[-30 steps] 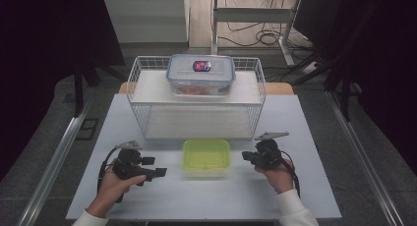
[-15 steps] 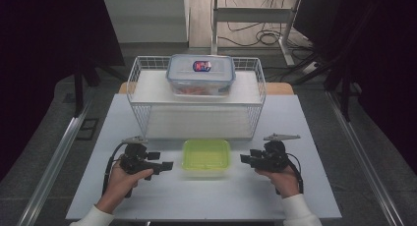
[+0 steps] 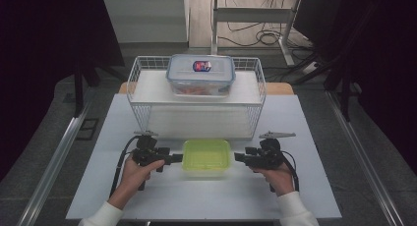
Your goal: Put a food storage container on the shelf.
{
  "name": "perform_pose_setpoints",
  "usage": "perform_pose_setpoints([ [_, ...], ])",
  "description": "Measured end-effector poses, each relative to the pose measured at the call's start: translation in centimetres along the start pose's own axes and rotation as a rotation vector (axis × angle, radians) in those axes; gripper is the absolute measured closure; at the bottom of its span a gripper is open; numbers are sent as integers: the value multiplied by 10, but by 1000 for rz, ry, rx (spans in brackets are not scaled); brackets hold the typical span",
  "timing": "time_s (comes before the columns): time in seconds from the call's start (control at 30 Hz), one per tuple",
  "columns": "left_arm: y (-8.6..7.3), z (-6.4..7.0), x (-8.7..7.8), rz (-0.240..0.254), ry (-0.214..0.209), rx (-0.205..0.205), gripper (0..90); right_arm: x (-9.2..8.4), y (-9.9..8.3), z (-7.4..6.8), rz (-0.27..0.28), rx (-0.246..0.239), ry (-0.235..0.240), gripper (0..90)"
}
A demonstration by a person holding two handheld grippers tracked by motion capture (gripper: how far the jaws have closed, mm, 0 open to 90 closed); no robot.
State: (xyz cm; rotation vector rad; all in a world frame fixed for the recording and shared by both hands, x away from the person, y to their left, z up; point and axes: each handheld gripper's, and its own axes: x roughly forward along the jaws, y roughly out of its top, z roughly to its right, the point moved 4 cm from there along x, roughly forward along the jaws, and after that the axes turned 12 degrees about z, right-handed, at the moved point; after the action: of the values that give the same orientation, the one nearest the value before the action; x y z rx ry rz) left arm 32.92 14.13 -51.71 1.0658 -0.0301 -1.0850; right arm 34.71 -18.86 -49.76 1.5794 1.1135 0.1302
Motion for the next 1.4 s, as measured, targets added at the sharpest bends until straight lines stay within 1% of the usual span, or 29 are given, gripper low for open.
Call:
perform_pose_setpoints([
  [0.1, 2, -4, 7, 2, -4, -36, 254, 6, 0, -2, -7, 2, 3, 374],
  [0.17, 2, -5, 12, -1, -12, -52, 273, 11, 0, -3, -11, 4, 10, 374],
  [0.2, 2, -5, 12, -1, -12, -52, 278, 13, -1, -3, -13, 8, 11, 374],
  [0.23, 2, -6, 16, -14, -18, -57, 283, 16, -1, -3, -16, 14, 13, 374],
  [0.3, 2, -6, 21, -11, -27, -92, 298, 21, -2, -3, -19, 24, 20, 374],
  [0.33, 2, -6, 23, -10, -35, -105, 303, 24, -3, -3, -18, 32, 23, 374],
  [0.37, 2, -6, 25, -7, -33, -113, 308, 26, -3, -3, -20, 40, 28, 374],
  [0.5, 2, -7, 28, -18, -46, -119, 318, 34, -4, -1, -17, 81, 38, 375],
  [0.53, 1, -8, 31, -29, -44, -116, 325, 35, -5, -1, -20, 80, 35, 376],
  [0.57, 0, -8, 32, -35, -46, -126, 329, 36, -5, -1, -24, 79, 33, 379],
  [0.6, -1, -8, 33, -41, -54, -133, 333, 37, -6, 0, -23, 83, 33, 389],
  [0.63, -2, -9, 34, -50, -61, -128, 340, 38, -6, 1, -27, 93, 34, 399],
  [0.73, -3, -6, 36, -46, -65, -145, 372, 41, -7, 2, -31, 117, 45, 426],
  [0.87, -5, -7, 38, -56, -83, -144, 423, 47, -11, 4, -39, 151, 70, 463],
  [0.9, -6, -7, 38, -65, -89, -144, 433, 49, -12, 5, -45, 155, 73, 478],
  [0.97, -6, -8, 38, -66, -111, -156, 460, 51, -13, 5, -52, 171, 83, 513],
  [1.0, -6, -8, 38, -67, -114, -156, 474, 51, -14, 5, -53, 174, 87, 537],
  [1.1, -7, -7, 39, -57, -111, -160, 505, 51, -14, 6, -62, 188, 101, 605],
  [1.17, -8, -6, 39, -60, -111, -152, 532, 51, -15, 5, -70, 192, 103, 634],
  [1.2, -8, -6, 39, -60, -111, -152, 546, 51, -15, 5, -70, 192, 103, 634],
  [1.23, -9, -5, 38, -53, -101, -150, 564, 50, -16, 5, -69, 201, 102, 667],
  [1.27, -9, -5, 37, -52, -99, -146, 579, 49, -17, 5, -68, 209, 108, 673],
  [1.33, -10, -4, 36, -46, -91, -136, 612, 47, -17, 4, -62, 217, 107, 691],
  [1.37, -11, -4, 35, -46, -87, -132, 628, 46, -17, 4, -56, 213, 107, 701],
  [1.4, -12, -4, 35, -50, -86, -126, 648, 45, -18, 3, -53, 219, 107, 711],
])
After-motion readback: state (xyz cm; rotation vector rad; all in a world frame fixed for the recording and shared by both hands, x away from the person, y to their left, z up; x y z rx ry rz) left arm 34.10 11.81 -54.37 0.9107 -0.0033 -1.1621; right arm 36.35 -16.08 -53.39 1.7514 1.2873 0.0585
